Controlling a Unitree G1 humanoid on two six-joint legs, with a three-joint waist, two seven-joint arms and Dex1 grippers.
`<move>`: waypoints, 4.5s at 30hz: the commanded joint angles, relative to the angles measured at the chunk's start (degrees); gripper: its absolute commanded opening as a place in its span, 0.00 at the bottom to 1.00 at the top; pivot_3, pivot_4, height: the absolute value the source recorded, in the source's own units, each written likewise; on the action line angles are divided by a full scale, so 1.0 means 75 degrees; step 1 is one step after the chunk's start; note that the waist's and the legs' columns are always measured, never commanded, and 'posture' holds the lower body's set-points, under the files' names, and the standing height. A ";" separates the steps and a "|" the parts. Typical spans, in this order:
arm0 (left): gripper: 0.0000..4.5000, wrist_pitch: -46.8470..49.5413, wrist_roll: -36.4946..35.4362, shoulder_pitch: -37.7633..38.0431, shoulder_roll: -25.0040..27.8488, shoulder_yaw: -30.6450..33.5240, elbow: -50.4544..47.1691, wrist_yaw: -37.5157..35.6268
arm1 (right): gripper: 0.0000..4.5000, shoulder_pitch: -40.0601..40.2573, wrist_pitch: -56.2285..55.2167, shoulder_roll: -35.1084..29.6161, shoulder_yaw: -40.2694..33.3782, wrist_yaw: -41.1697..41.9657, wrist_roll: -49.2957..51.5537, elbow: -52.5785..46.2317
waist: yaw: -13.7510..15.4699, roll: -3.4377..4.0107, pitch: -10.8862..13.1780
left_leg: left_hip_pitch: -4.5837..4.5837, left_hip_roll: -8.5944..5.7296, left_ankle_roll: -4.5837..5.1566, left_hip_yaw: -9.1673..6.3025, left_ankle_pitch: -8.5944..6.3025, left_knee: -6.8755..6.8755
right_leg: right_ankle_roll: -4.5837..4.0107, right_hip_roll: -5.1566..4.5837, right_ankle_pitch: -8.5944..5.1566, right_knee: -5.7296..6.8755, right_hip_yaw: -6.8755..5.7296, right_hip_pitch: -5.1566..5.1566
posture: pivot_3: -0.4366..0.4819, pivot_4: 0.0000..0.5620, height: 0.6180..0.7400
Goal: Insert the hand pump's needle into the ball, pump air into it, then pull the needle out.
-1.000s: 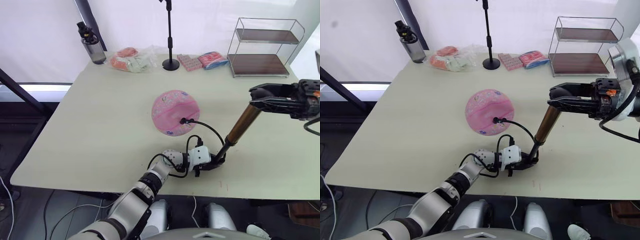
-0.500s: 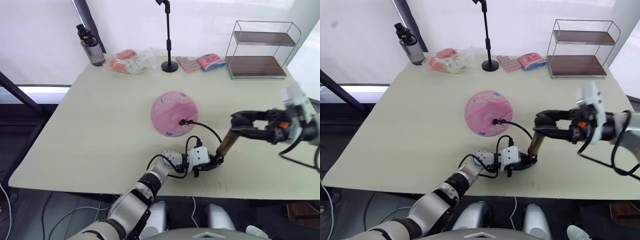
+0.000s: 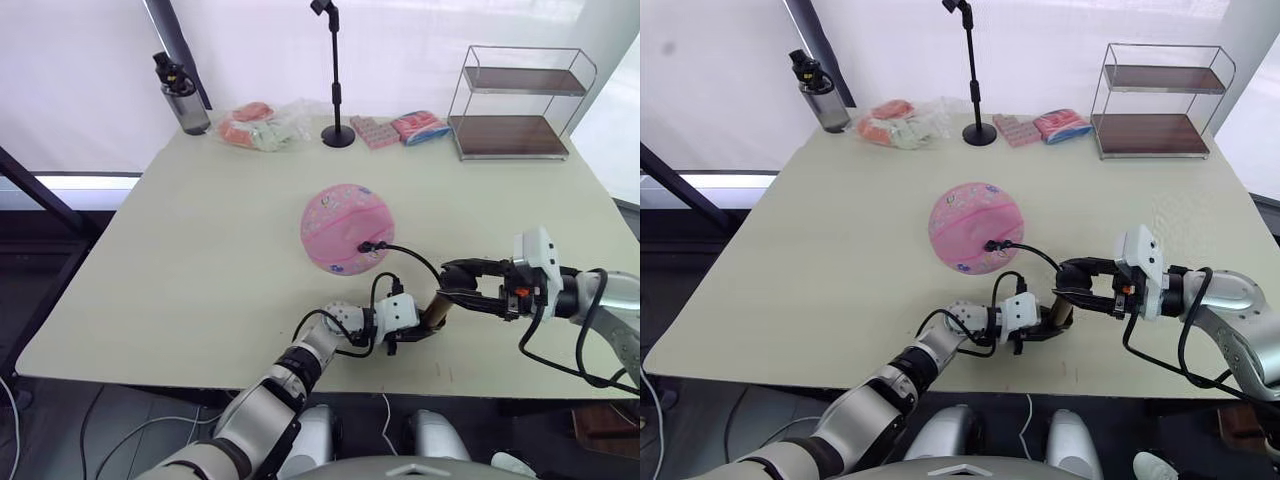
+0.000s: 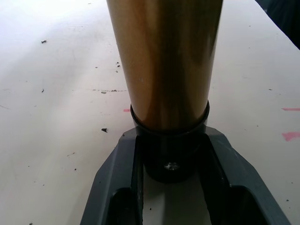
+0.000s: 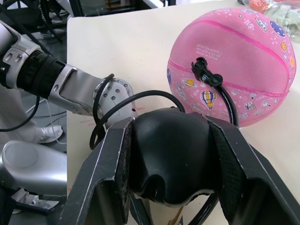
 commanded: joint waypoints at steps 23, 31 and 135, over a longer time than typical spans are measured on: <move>0.25 0.0300 0.0580 0.0490 0.0340 -0.0292 0.0843 -0.0079 | 0.38 -0.2895 0.3237 -0.1786 -0.2671 -0.0283 0.3222 0.0500 | 0.0015 0.0047 0.0125 | -0.0025 -0.0001 0.0000 0.0000 0.0000 0.0003 | 0.0001 -0.0010 0.0001 -0.0015 -0.0010 -0.0006 | 0.48 0.27 0.96; 0.25 0.0320 0.0579 0.0524 0.0341 -0.0296 0.0801 -0.0054 | 0.38 -0.1351 0.2165 -0.1268 -0.1388 0.0046 0.1574 -0.0003 | -0.0002 0.0031 0.0084 | -0.0017 -0.0001 0.0000 0.0001 0.0000 -0.0004 | 0.0001 -0.0010 0.0000 -0.0015 -0.0007 -0.0003 | 0.48 0.27 0.96; 0.25 0.0265 0.0496 0.0600 0.0254 -0.0154 0.0695 -0.0252 | 0.38 -0.3159 0.2734 -0.1819 -0.2710 0.0225 0.2362 0.0944 | 0.0017 0.0074 0.0121 | -0.0030 0.0000 0.0000 -0.0005 -0.0001 -0.0009 | 0.0000 -0.0004 0.0000 -0.0027 -0.0015 -0.0011 | 0.48 0.27 0.96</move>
